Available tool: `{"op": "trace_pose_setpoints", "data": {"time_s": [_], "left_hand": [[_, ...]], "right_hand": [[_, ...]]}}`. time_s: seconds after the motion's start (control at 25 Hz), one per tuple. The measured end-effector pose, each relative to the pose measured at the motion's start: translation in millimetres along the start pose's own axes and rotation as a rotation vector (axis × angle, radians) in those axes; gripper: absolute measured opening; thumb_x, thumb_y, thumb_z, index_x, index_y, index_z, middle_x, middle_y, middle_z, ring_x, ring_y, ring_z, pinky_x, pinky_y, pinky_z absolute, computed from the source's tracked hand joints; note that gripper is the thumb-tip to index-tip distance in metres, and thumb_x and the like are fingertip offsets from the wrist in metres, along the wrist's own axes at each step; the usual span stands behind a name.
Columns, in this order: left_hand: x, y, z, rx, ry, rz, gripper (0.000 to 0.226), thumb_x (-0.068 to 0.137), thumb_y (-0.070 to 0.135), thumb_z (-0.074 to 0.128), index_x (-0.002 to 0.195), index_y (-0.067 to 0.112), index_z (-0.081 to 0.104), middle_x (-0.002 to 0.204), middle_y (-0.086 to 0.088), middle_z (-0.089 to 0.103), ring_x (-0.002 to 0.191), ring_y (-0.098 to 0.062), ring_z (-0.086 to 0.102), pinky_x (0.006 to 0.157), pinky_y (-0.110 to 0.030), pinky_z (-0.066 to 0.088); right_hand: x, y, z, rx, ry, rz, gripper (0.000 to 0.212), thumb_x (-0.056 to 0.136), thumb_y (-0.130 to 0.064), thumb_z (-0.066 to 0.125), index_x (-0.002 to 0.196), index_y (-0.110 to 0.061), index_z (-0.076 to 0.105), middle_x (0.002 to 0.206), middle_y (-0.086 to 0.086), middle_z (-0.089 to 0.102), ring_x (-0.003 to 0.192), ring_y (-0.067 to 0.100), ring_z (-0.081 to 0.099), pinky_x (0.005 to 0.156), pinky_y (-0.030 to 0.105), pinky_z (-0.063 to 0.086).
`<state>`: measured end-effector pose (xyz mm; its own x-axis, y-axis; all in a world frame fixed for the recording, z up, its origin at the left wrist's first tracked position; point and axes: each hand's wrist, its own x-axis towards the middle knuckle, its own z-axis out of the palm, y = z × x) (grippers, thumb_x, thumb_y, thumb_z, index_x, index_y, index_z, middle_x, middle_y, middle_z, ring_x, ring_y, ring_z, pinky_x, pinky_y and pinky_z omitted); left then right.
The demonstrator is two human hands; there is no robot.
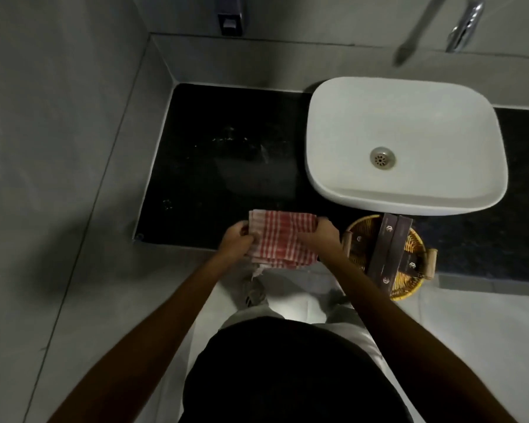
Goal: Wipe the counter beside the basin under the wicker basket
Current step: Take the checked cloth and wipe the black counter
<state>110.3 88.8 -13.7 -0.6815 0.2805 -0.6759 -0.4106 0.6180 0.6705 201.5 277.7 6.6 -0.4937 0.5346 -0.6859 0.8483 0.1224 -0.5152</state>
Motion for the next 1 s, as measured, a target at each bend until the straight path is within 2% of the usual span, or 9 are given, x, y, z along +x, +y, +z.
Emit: {"op": "trace_pose_setpoints", "data": {"time_s": [0.08, 0.16, 0.24, 0.28, 0.36, 0.4, 0.6, 0.76, 1.0], "left_hand": [[10, -3, -2, 0.084, 0.101, 0.120, 0.045, 0.102, 0.011, 0.060, 0.147, 0.015, 0.054, 0.146, -0.012, 0.060, 0.132, -0.029, 0.060, 0.106, -0.041, 0.054], [22, -9, -10, 0.303, 0.225, 0.257, 0.049, 0.105, 0.020, 0.058, 0.152, 0.015, 0.048, 0.155, -0.013, 0.051, 0.144, -0.030, 0.048, 0.113, -0.044, 0.047], [42, -14, -21, 0.573, 0.289, 0.379, 0.054, 0.108, 0.030, 0.051, 0.158, 0.014, 0.040, 0.166, -0.013, 0.039, 0.158, -0.032, 0.029, 0.127, -0.050, 0.032], [54, -15, -27, 0.688, 0.294, 0.422, 0.058, 0.110, 0.034, 0.046, 0.162, 0.013, 0.033, 0.171, -0.013, 0.030, 0.162, -0.032, 0.018, 0.132, -0.050, 0.021], [79, -12, -36, 0.868, 0.323, 0.467, 0.065, 0.112, 0.042, 0.035, 0.166, 0.011, 0.018, 0.176, -0.014, 0.013, 0.164, -0.033, 0.004, 0.135, -0.049, 0.007], [92, -10, -40, 0.925, 0.344, 0.465, 0.068, 0.111, 0.045, 0.031, 0.167, 0.010, 0.013, 0.177, -0.014, 0.008, 0.164, -0.034, 0.001, 0.135, -0.050, 0.004], [130, -19, -44, 1.035, 0.361, 0.491, 0.071, 0.111, 0.052, 0.024, 0.167, 0.011, 0.014, 0.176, -0.015, 0.011, 0.164, -0.035, 0.007, 0.134, -0.055, 0.008], [136, -27, -44, 1.040, 0.403, 0.512, 0.071, 0.110, 0.054, 0.024, 0.166, 0.012, 0.018, 0.175, -0.015, 0.018, 0.163, -0.034, 0.015, 0.132, -0.057, 0.015], [144, -31, -44, 1.003, 0.411, 0.556, 0.072, 0.109, 0.055, 0.024, 0.166, 0.011, 0.022, 0.175, -0.014, 0.020, 0.162, -0.034, 0.016, 0.132, -0.056, 0.013]], "right_hand": [[-4, -3, 17, -0.144, 0.188, -0.041, 0.069, 0.089, -0.021, 0.064, 0.149, -0.001, 0.038, 0.145, 0.024, 0.049, 0.136, 0.045, 0.047, 0.111, 0.054, 0.042], [-16, -3, 42, -0.191, 0.341, -0.151, 0.075, 0.090, -0.028, 0.062, 0.152, 0.001, 0.033, 0.147, 0.025, 0.046, 0.137, 0.044, 0.043, 0.114, 0.056, 0.038], [-22, -6, 71, -0.145, 0.314, -0.180, 0.085, 0.095, -0.041, 0.058, 0.158, 0.002, 0.021, 0.160, 0.027, 0.034, 0.149, 0.043, 0.033, 0.122, 0.057, 0.030], [-20, -7, 87, -0.150, 0.276, -0.149, 0.094, 0.097, -0.050, 0.054, 0.161, 0.002, 0.010, 0.167, 0.027, 0.020, 0.155, 0.044, 0.020, 0.128, 0.056, 0.020], [-7, -12, 112, -0.165, 0.277, -0.061, 0.108, 0.097, -0.067, 0.045, 0.162, 0.002, -0.007, 0.172, 0.025, -0.005, 0.160, 0.042, -0.002, 0.130, 0.052, 0.000], [4, -16, 121, -0.155, 0.293, -0.016, 0.113, 0.095, -0.074, 0.041, 0.161, 0.003, -0.009, 0.171, 0.025, -0.009, 0.160, 0.042, -0.005, 0.129, 0.052, -0.003], [36, -23, 148, -0.242, 0.512, 0.029, 0.117, 0.090, -0.082, 0.034, 0.161, 0.007, 0.007, 0.171, 0.029, 0.003, 0.159, 0.045, 0.001, 0.128, 0.060, 0.004], [42, -26, 151, -0.285, 0.496, 0.036, 0.118, 0.088, -0.083, 0.037, 0.162, 0.005, 0.008, 0.171, 0.029, 0.004, 0.159, 0.046, 0.003, 0.126, 0.064, 0.009], [82, -48, 132, -0.446, 0.420, -0.003, 0.124, 0.084, -0.088, 0.033, 0.161, 0.006, 0.008, 0.168, 0.034, 0.004, 0.156, 0.053, 0.002, 0.124, 0.066, -0.005]]}}
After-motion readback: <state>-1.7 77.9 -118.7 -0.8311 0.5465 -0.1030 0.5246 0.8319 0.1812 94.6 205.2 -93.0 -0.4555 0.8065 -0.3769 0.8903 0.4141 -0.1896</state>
